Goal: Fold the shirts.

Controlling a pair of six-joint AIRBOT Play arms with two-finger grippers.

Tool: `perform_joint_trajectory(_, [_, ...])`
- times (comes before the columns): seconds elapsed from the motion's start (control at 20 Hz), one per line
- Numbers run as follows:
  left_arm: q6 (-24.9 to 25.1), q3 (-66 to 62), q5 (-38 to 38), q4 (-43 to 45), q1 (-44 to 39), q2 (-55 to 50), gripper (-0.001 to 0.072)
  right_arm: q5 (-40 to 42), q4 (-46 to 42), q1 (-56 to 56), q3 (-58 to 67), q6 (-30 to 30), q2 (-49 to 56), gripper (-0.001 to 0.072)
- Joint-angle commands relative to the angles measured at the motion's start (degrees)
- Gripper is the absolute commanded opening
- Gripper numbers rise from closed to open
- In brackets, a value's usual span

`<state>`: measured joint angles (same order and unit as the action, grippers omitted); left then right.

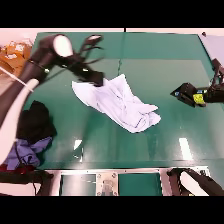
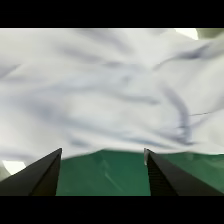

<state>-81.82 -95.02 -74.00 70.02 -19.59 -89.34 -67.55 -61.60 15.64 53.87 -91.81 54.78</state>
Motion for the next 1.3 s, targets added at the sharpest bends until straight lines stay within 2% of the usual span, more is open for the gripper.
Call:
perform_joint_trajectory(0.0, [-0.9,7.0,0.4,-3.0,12.2,-0.4,0.0599,-0.4,0.7,2.4,-6.0,1.0,0.1,0.0493])
perform_joint_trajectory(0.15, [4.1,11.8,13.4,-10.0,13.5,-4.1,0.0599,5.4,6.5,0.0,-13.6,2.6,2.4,0.0493])
perform_joint_trajectory(0.25, [9.1,11.5,20.7,-19.5,12.9,-8.5,0.0599,8.0,10.8,-2.9,-15.7,4.2,5.9,0.0493])
perform_joint_trajectory(0.35, [12.0,8.4,23.8,-25.6,12.1,-13.3,0.0599,10.8,16.3,-6.4,-15.6,7.6,10.3,0.0492])
perform_joint_trajectory(0.45, [13.3,4.1,23.9,-27.1,10.8,-17.5,0.0599,16.5,22.1,-9.9,-15.4,11.2,14.3,0.0491])
perform_joint_trajectory(0.5, [13.3,2.9,24.5,-27.0,10.2,-18.9,0.0599,18.6,23.6,-11.2,-15.1,12.0,16.1,0.0455])
perform_joint_trajectory(0.55, [13.3,2.7,25.7,-26.9,9.6,-19.8,0.0599,19.8,24.6,-12.3,-14.1,13.1,18.3,0.0320])
perform_joint_trajectory(0.65, [13.3,2.7,26.0,-26.1,9.1,-21.1,0.0599,20.0,24.8,-12.9,-11.3,15.2,22.0,0.0128])
perform_joint_trajectory(0.7, [13.3,2.7,25.5,-26.0,8.8,-21.4,0.0599,20.0,24.7,-12.9,-9.9,16.4,22.9,0.0016])
perform_joint_trajectory(0.8, [13.3,2.5,22.5,-24.3,8.9,-21.0,0.0598,19.4,23.4,-11.2,-7.4,17.9,22.8,0.0015])
perform_joint_trajectory(0.9, [12.3,-1.6,13.4,-19.0,11.1,-20.9,0.0598,17.8,18.9,-7.8,-4.2,17.9,22.8,0.0015])
perform_joint_trajectory(1.05, [3.0,-9.4,-2.4,-7.6,16.7,-20.9,0.0599,15.9,16.5,-2.2,-1.2,17.9,22.9,0.0015])
perform_joint_trajectory(1.15, [-0.5,-10.0,-5.8,-5.9,20.4,-21.0,0.0599,16.0,16.5,0.2,-0.6,18.0,22.9,0.0015])
perform_joint_trajectory(1.25, [-3.7,-7.7,-4.2,-5.8,22.9,-21.0,0.0598,16.1,16.5,1.6,-0.5,18.0,22.9,0.0015])
